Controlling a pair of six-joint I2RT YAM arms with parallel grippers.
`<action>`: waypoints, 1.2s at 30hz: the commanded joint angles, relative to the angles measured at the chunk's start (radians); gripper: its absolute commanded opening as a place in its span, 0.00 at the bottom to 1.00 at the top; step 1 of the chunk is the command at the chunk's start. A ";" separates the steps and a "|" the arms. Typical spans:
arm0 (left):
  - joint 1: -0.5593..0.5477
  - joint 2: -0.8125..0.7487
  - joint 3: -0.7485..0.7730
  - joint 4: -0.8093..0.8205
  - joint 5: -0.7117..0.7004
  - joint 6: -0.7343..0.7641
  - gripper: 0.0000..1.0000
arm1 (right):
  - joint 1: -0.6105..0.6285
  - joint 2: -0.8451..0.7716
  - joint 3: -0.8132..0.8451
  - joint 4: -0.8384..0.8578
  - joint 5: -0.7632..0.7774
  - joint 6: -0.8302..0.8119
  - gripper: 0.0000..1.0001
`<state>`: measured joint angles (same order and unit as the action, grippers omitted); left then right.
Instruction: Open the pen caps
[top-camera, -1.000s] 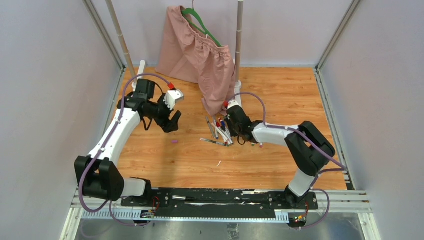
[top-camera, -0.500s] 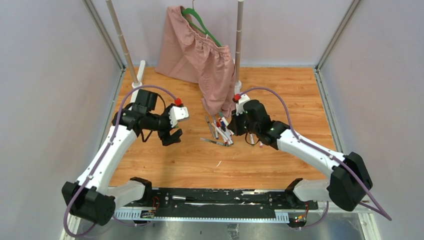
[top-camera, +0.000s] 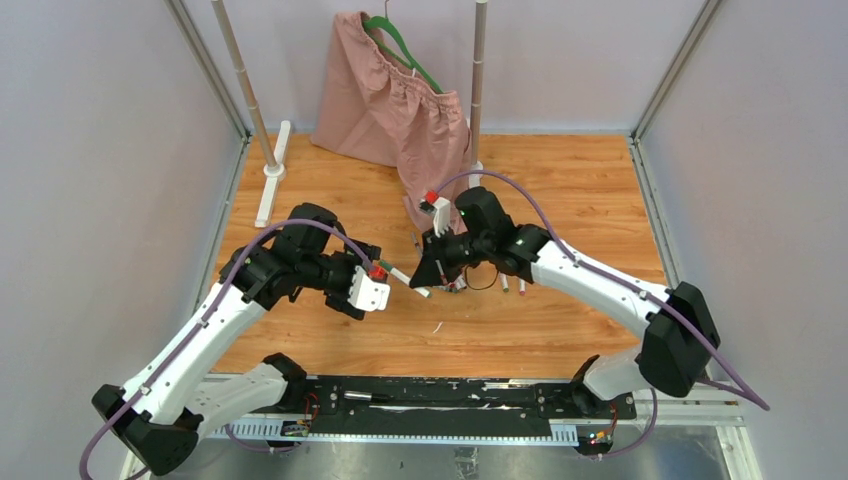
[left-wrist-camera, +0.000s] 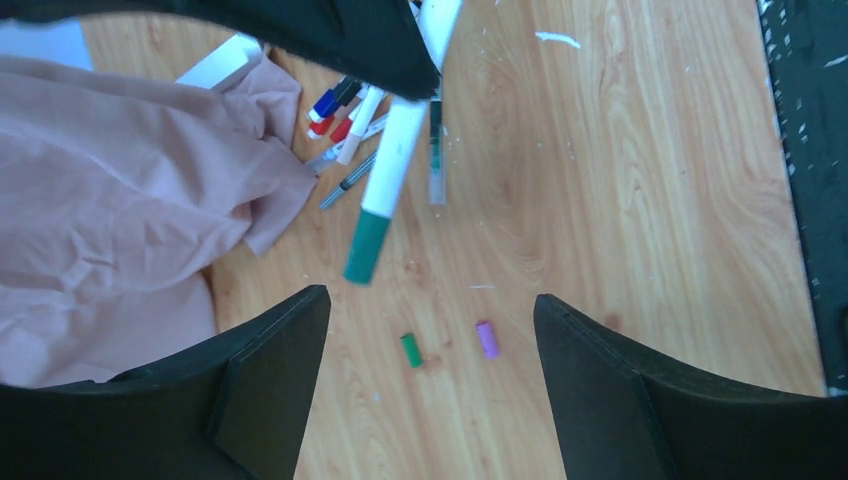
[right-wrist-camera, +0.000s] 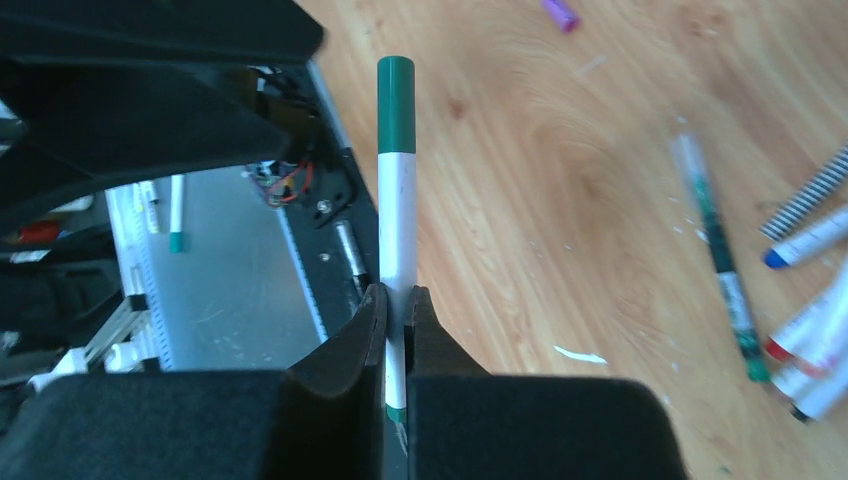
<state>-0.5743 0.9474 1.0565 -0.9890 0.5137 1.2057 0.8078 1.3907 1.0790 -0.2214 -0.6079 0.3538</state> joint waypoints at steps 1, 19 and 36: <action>-0.041 0.003 0.009 -0.008 -0.094 0.121 0.79 | 0.041 0.055 0.082 -0.041 -0.116 0.046 0.00; -0.071 0.065 -0.016 -0.004 -0.196 0.159 0.30 | 0.051 0.137 0.137 0.013 -0.198 0.089 0.00; -0.072 0.088 0.032 0.016 -0.211 0.014 0.00 | 0.051 0.229 0.105 0.241 -0.251 0.250 0.43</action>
<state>-0.6380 1.0367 1.0622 -0.9874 0.3199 1.2633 0.8486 1.5963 1.1877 -0.0719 -0.8219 0.5365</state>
